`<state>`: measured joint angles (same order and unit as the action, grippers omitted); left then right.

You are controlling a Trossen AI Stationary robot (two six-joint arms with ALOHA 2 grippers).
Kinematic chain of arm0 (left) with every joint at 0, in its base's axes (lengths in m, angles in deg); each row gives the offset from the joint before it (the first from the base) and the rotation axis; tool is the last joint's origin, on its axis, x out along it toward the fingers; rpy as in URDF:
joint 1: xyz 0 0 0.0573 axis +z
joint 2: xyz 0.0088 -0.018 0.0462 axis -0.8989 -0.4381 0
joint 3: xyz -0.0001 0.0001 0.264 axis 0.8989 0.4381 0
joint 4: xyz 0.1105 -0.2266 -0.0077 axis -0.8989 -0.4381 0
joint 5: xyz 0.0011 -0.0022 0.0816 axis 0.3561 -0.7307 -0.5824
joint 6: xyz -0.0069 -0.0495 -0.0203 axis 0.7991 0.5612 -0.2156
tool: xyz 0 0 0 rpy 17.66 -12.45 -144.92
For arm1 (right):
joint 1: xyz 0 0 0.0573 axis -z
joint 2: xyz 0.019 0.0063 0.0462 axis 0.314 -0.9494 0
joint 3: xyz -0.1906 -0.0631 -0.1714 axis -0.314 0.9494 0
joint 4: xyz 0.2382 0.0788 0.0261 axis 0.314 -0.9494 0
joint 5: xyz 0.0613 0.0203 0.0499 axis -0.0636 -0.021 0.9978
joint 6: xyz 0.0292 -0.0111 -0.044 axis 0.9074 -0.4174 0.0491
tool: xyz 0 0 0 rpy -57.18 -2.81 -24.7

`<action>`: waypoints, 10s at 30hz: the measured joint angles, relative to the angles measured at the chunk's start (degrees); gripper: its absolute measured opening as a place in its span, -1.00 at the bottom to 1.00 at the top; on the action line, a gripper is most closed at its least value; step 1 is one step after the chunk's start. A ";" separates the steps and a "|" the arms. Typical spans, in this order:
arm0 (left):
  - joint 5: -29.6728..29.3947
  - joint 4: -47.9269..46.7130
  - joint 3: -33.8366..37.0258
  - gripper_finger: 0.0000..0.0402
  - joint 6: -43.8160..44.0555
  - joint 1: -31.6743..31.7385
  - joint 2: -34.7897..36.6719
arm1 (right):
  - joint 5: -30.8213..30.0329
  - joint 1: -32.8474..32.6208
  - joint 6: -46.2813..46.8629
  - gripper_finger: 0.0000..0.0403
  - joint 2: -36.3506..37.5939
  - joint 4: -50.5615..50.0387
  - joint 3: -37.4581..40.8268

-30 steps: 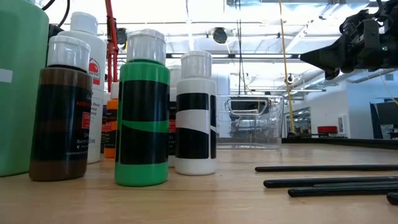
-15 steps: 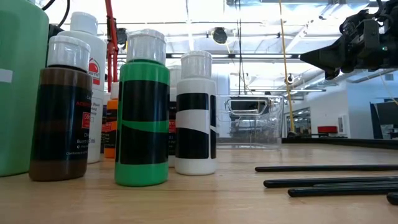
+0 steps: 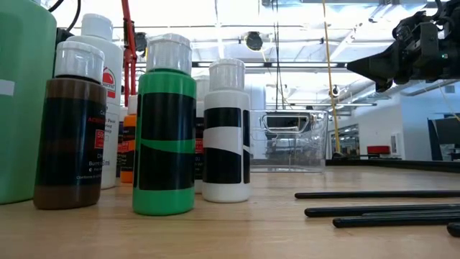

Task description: Pick & Place Paint Supplies

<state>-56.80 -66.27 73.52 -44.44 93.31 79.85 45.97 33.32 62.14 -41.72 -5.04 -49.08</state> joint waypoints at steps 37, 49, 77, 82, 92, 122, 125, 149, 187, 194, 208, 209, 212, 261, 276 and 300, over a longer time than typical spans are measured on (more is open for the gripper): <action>0.01 0.00 0.00 -0.87 0.00 -0.01 0.00 | 0.02 -0.02 0.00 -0.97 -0.02 0.11 -0.01; 0.01 0.01 0.00 -0.87 0.00 -0.01 -0.01 | 0.02 0.01 0.01 -0.97 -0.02 0.64 0.00; 0.01 0.01 0.00 -0.87 0.46 -0.01 0.01 | -0.01 -0.02 0.01 -0.97 -0.02 1.29 0.00; 0.02 0.03 0.00 -0.87 0.93 -0.01 0.01 | -0.01 0.00 0.01 -0.97 -0.02 1.81 -0.01; 0.02 0.16 0.00 -0.87 13.83 -0.01 -0.01 | -1.82 -0.01 -0.40 -0.97 0.00 2.75 0.00; 1.39 14.08 -0.85 -0.87 14.86 -3.16 0.01 | -1.49 -0.02 -0.41 -0.97 -0.01 2.75 0.01; 0.49 14.08 -0.85 -0.87 15.70 -3.16 0.01 | -1.49 -0.02 -0.41 -0.97 0.00 2.73 -0.01; -3.72 9.12 -0.87 -0.87 15.45 -8.21 -0.01 | -1.47 -0.02 -0.41 -0.97 -0.01 2.59 0.00; -8.88 8.49 -0.87 -0.87 17.90 -10.09 -0.01 | -3.04 0.01 -1.94 -0.97 -0.02 2.56 0.01; -8.87 8.51 -0.87 -0.87 17.92 -10.09 -0.01 | -3.17 0.01 -4.24 -0.97 0.00 2.34 -0.01; -8.88 8.60 -0.87 -0.87 17.94 -10.09 -0.01 | -1.78 -2.55 -10.64 -0.94 -2.18 9.30 -3.59; -8.88 8.60 -0.87 -0.87 17.94 -10.09 -0.01 | -2.59 -3.55 -11.63 -0.92 -3.46 6.75 -4.82; -8.88 8.55 -0.87 -0.87 17.94 -10.09 -0.01 | -6.03 -7.35 -12.70 -0.86 -9.56 2.09 -12.60; -8.88 8.57 -0.87 -0.87 17.94 -10.09 0.01 | -8.56 -66.11 56.93 -0.32 -95.44 -40.79 -59.44; -8.88 8.58 -0.87 -0.87 17.92 -10.09 -0.01 | -8.41 -66.63 54.80 -0.33 -100.63 -40.41 -59.59; -8.90 8.60 -0.87 -0.87 17.92 -10.09 -0.01 | -12.72 -67.75 53.12 -0.62 -100.79 -36.63 -57.93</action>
<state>-65.69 -57.67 72.64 -26.52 83.21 79.84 33.26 -34.43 115.25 -142.50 -41.67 -107.01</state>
